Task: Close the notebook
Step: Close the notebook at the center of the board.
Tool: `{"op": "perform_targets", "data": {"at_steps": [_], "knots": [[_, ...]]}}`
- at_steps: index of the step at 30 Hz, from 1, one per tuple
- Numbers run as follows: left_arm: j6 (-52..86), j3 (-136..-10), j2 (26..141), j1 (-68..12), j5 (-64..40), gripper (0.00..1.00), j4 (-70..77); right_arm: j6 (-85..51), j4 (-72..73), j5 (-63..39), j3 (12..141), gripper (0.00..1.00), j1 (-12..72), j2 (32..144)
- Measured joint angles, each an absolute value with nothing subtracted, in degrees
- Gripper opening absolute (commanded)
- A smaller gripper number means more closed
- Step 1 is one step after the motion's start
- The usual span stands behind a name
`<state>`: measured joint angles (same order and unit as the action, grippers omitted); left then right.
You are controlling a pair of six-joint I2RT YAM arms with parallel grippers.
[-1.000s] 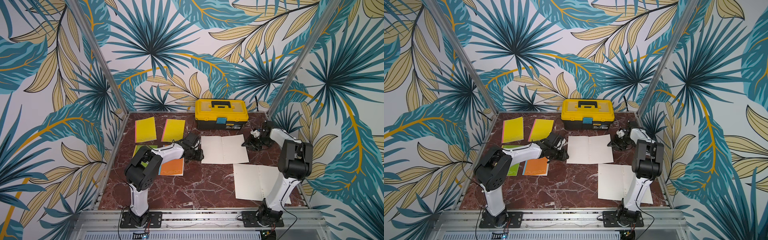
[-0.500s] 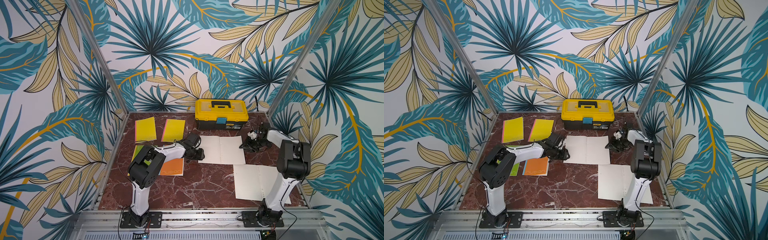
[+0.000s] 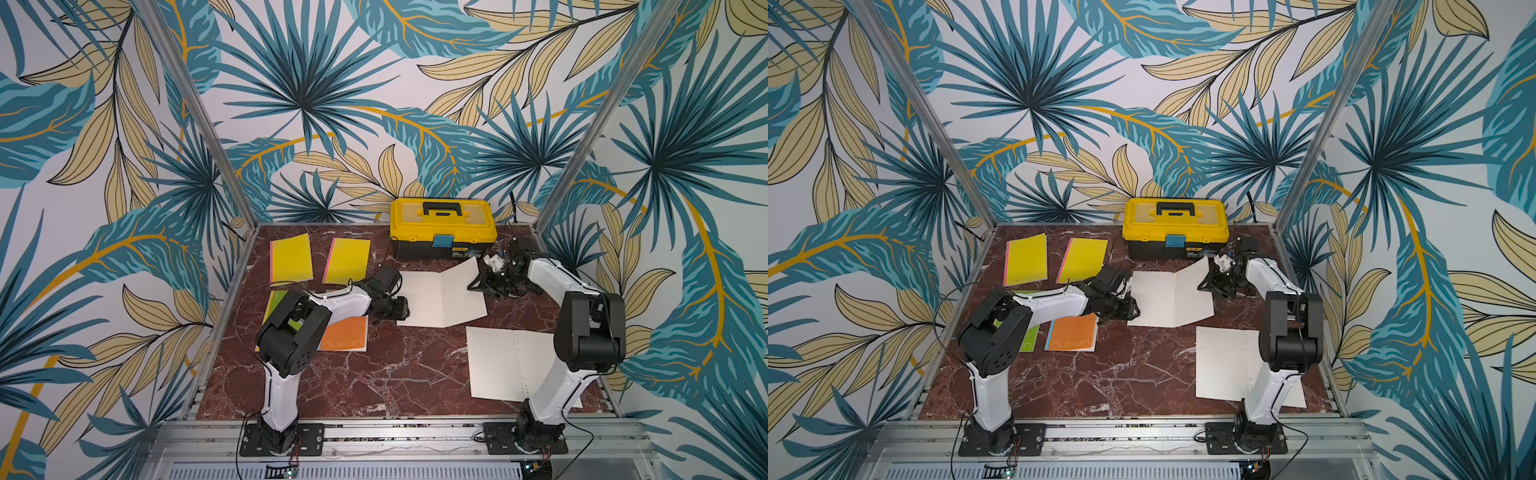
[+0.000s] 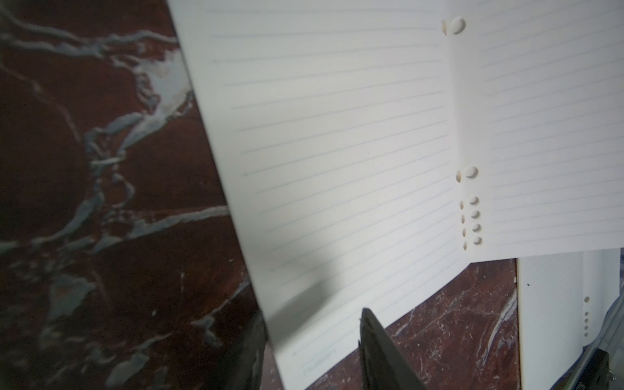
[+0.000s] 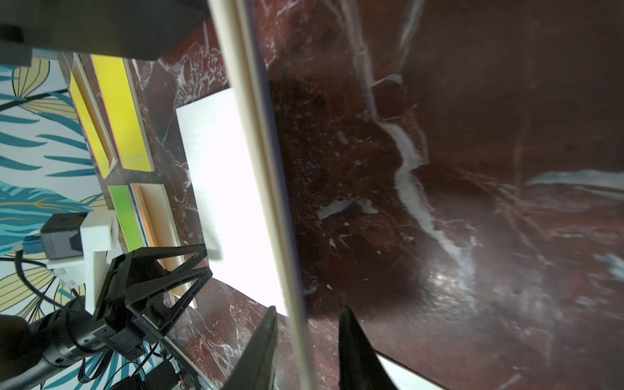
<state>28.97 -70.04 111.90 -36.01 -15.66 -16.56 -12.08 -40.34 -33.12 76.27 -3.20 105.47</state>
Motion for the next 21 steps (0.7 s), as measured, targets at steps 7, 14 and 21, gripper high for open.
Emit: {"op": "perform_targets", "data": {"at_steps": [7, 14, 21], "knots": [[29.0, -70.0, 111.9, -36.0, -15.7, 0.47, -16.6, -14.7, -40.0, -33.5, 76.6, 0.34, 2.4, 104.6], [29.0, -70.2, 112.0, -36.0, -15.7, 0.47, -16.8, -17.1, -39.9, -33.9, 79.0, 0.4, 7.2, 100.8], [29.0, -70.2, 112.0, -36.0, -15.6, 0.47, -16.8, -18.9, -38.8, -34.7, 79.9, 0.41, 10.9, 100.1]]}}
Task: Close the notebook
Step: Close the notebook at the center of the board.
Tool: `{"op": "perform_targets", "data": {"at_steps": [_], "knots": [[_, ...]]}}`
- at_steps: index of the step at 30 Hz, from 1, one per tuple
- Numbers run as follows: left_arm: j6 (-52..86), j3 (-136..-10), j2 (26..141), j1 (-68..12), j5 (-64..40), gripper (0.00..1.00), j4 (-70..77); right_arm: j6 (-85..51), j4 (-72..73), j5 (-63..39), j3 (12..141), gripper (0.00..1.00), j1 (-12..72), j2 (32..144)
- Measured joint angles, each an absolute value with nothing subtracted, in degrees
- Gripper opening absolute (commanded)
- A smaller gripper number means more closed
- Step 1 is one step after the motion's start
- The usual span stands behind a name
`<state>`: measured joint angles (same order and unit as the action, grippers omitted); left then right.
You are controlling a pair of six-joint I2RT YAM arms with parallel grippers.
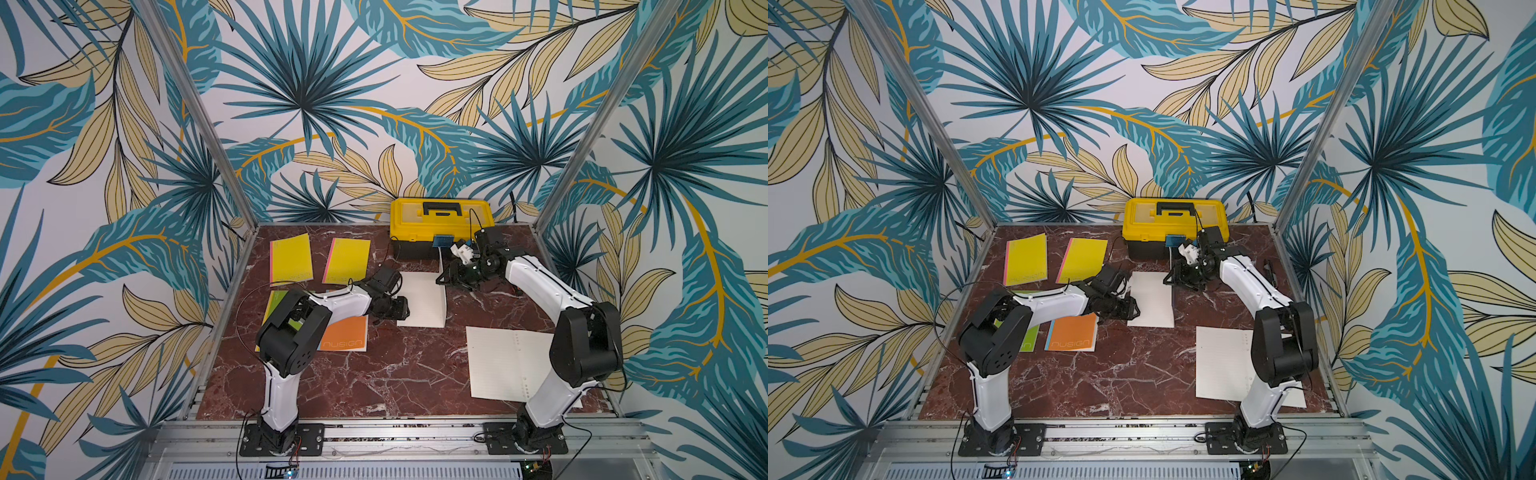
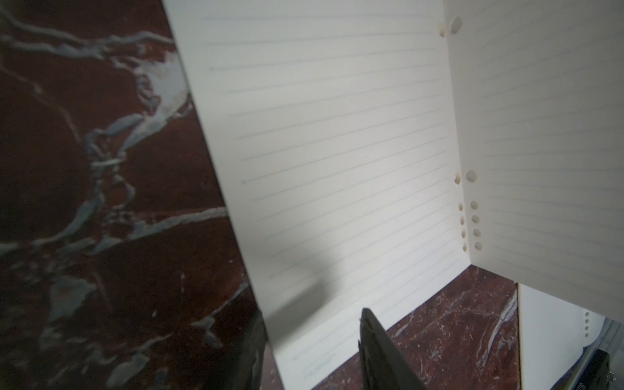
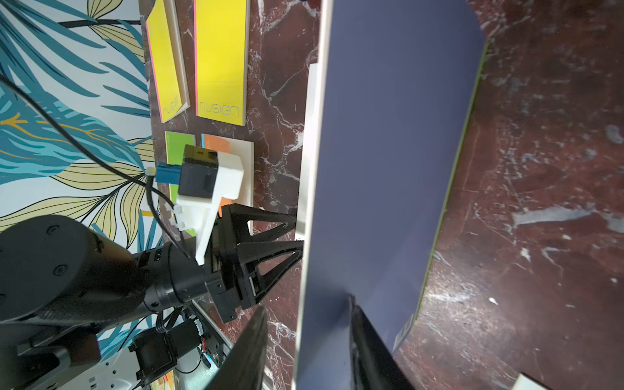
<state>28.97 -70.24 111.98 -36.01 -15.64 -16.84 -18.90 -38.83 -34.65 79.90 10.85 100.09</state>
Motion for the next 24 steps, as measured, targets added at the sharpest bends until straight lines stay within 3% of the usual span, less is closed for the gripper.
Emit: {"op": "perform_targets", "data": {"at_steps": [10, 24], "knots": [[28.9, -70.2, 112.0, -36.0, -15.2, 0.47, -17.0, -22.3, -32.2, -38.9, 77.8, 0.54, 14.4, 101.1], [28.5, -70.2, 106.7, -35.9, -7.6, 0.47, -26.4, -23.4, -29.9, -35.4, 74.5, 0.54, 14.4, 101.2]]}}
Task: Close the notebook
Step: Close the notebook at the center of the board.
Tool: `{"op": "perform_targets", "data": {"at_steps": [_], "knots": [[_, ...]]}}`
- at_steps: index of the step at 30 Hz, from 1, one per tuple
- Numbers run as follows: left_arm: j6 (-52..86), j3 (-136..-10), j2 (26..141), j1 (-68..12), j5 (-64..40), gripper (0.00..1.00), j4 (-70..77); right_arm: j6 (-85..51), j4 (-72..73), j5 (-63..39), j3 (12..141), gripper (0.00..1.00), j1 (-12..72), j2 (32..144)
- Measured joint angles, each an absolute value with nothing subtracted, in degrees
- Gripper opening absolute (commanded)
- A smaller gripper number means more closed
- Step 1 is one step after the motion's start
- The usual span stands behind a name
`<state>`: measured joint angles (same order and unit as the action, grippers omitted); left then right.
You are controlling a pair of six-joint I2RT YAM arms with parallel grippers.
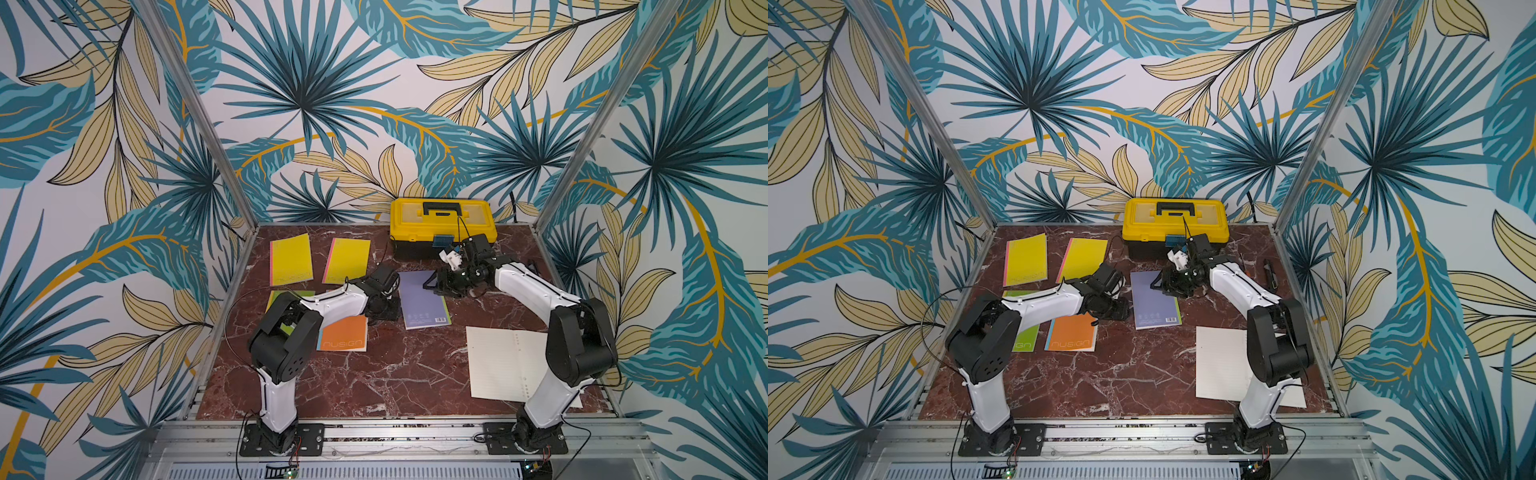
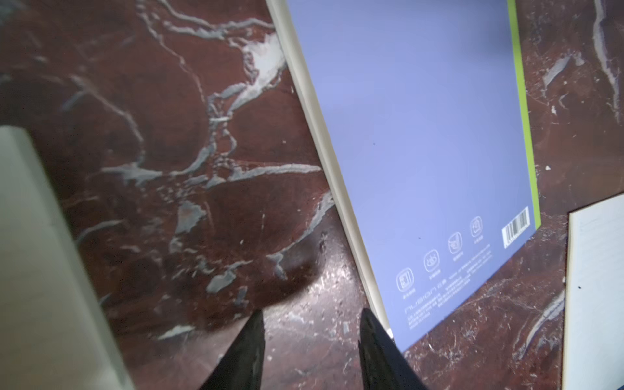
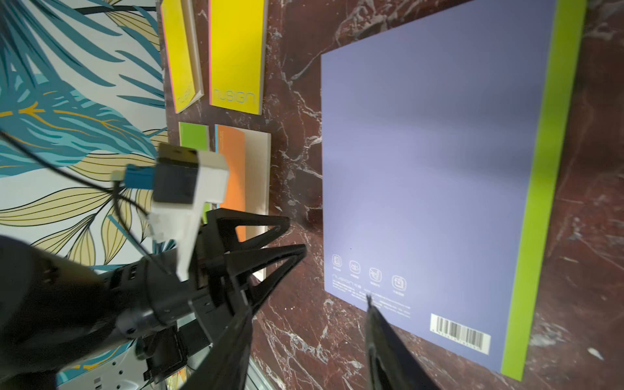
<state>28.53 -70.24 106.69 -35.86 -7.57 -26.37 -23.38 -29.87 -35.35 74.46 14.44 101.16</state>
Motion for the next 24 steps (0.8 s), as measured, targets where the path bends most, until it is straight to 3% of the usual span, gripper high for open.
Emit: {"op": "perform_targets", "data": {"at_steps": [13, 24], "knots": [[27.7, -72.5, 104.9, -35.8, -9.2, 0.47, -27.3, -22.3, -30.5, -25.8, 72.8, 0.55, 13.4, 108.0], [28.1, -76.2, 110.4, -36.2, -12.6, 0.47, -24.6, -20.9, -32.1, -21.6, 72.6, 0.56, 11.6, 108.1]]}}
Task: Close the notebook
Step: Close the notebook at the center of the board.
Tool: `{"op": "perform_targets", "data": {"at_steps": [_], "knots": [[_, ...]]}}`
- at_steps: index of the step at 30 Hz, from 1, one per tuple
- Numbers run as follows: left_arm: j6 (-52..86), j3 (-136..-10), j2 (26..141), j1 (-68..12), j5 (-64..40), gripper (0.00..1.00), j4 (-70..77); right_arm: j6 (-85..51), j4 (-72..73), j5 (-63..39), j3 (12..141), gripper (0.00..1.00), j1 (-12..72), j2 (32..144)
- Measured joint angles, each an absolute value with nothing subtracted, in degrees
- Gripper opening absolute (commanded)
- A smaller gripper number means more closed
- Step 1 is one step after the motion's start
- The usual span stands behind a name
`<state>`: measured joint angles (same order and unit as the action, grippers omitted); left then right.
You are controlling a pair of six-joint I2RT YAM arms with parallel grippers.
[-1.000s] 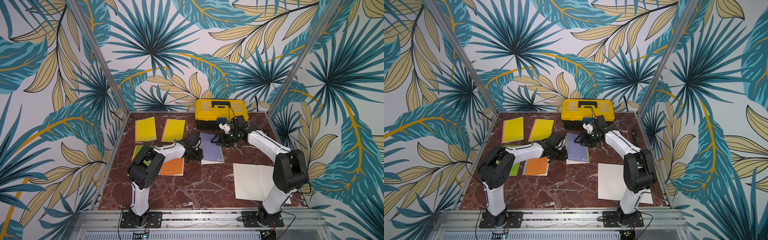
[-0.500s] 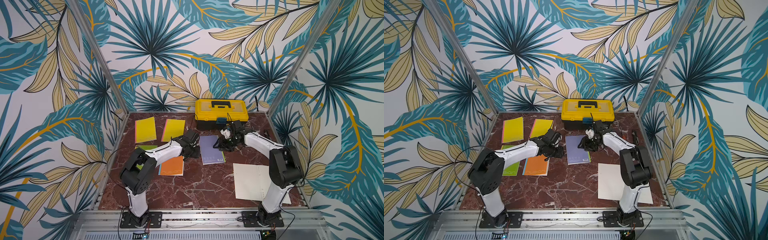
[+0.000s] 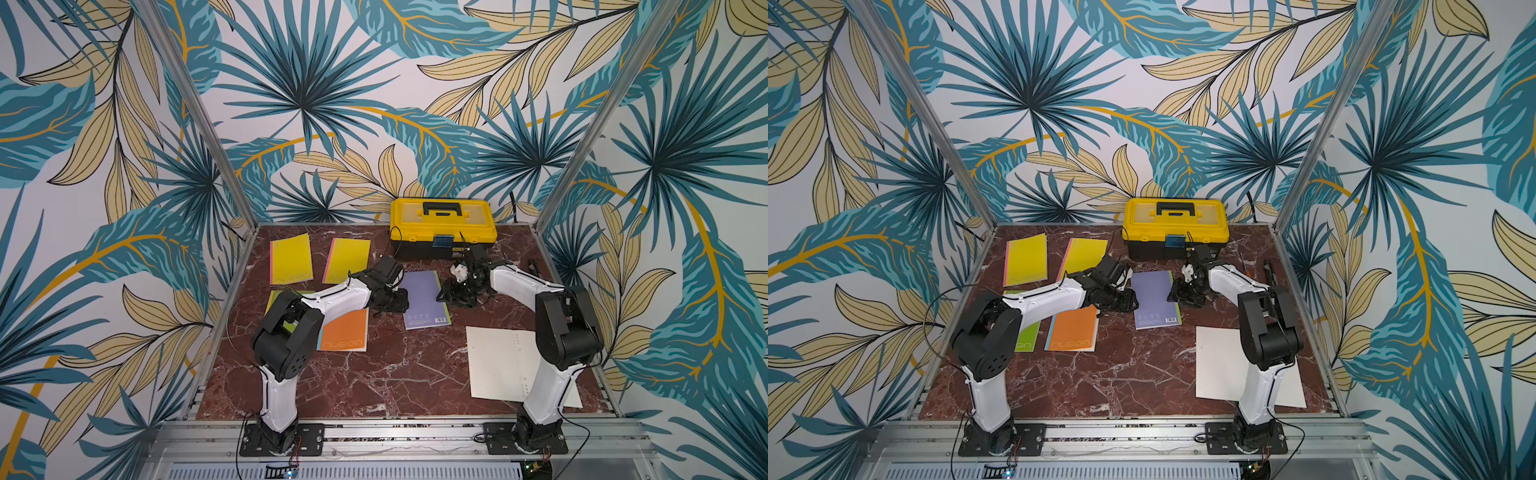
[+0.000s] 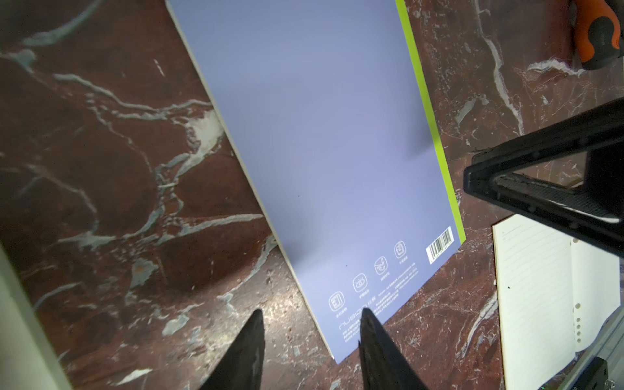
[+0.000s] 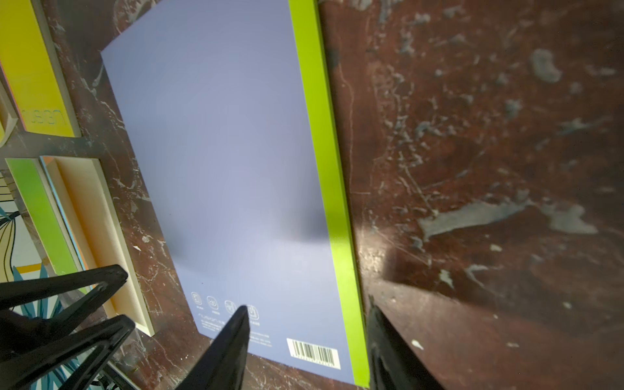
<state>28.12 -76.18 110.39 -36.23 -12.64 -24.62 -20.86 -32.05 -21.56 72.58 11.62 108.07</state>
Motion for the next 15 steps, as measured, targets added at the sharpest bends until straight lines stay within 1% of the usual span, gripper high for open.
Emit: {"op": "perform_targets", "data": {"at_steps": [15], "knots": [[28.9, -76.9, 113.9, -36.4, -13.6, 0.45, -23.3, -19.1, -32.7, -20.9, 72.6, 0.57, 11.4, 109.3]]}}
